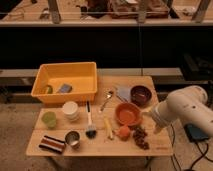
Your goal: Place grapes in plastic cup
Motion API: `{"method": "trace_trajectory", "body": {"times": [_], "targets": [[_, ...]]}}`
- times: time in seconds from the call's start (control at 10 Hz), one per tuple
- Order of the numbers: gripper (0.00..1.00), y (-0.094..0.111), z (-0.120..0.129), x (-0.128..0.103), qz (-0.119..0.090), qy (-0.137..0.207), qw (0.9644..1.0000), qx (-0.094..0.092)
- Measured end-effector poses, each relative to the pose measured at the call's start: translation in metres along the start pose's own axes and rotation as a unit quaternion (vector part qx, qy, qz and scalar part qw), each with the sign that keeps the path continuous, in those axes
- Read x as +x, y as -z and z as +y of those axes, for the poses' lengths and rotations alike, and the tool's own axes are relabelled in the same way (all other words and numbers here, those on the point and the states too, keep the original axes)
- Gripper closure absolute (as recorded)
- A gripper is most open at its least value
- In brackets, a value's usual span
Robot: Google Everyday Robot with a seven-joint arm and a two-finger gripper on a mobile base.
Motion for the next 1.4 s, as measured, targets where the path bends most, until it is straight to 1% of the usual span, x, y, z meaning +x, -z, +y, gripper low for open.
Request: {"method": "trace_trajectory", "body": {"times": [0.1,0.3,0.4,0.6,0.7,0.8,0.9,1.0,1.1,1.2,1.3,1.4], "targets": [[0.35,-0.007,0.009,-0.005,0.000,0.043,0.9991,-0.003],[0.35,-0.015,0.012,-0.015,-0.007,0.090,0.9959,-0.004],[0.35,-0.016,0.014,-0.016,-0.007,0.100,0.9950,-0.005],[0.35,-0.018,0.014,-0.016,-0.008,0.102,0.9947,-0.002],[0.35,-0.020,0.015,-0.018,-0.009,0.108,0.9941,0.006],[0.35,-0.029,0.021,-0.022,-0.008,0.121,0.9925,0.015],[0.35,-0.042,0.023,-0.029,-0.006,0.140,0.9900,0.014],[0.35,-0.054,0.023,-0.034,-0.005,0.157,0.9875,0.010],[0.35,-0.071,0.026,-0.039,-0.008,0.169,0.9855,0.001],[0.35,-0.082,0.031,-0.038,-0.009,0.170,0.9854,-0.009],[0.35,-0.093,0.034,-0.038,-0.010,0.172,0.9848,-0.023],[0.35,-0.101,0.036,-0.035,-0.008,0.173,0.9839,-0.043]]}}
